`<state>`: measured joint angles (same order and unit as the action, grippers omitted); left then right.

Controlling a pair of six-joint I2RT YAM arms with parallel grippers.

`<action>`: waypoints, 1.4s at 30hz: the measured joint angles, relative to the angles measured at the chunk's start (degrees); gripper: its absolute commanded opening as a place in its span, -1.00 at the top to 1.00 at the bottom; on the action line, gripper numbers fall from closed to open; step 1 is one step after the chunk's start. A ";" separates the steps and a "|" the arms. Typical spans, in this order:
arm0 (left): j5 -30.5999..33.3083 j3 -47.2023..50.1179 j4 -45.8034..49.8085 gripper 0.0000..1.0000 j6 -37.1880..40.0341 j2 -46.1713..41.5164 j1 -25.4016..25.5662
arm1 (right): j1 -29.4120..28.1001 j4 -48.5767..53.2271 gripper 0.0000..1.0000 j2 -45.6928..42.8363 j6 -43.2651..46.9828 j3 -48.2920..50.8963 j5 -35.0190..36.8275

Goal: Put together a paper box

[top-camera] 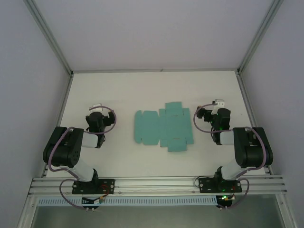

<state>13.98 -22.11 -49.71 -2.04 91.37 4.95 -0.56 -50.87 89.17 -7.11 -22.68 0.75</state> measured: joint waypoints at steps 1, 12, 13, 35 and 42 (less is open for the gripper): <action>0.00 0.00 0.00 -1.00 0.00 0.00 0.00 | 0.00 0.00 -1.00 0.00 0.00 0.00 0.00; -0.02 0.00 0.00 -1.00 0.00 0.00 0.00 | 0.00 0.00 -1.00 0.00 0.00 0.00 0.00; 0.00 0.00 0.00 -1.00 0.00 0.00 0.00 | 0.00 0.00 -1.00 0.00 0.00 0.00 0.00; -1.55 -16.13 26.32 -1.00 -2.75 -10.40 0.00 | -0.63 25.62 -0.94 -12.37 -5.35 -12.31 3.32; -12.41 -24.76 40.50 -1.00 -13.27 -11.80 2.01 | -11.04 47.39 -0.67 -13.00 -14.21 -25.05 1.97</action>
<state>1.56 -46.87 -9.21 -15.31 79.57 6.96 -11.60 -3.49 76.16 -21.32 -47.72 2.72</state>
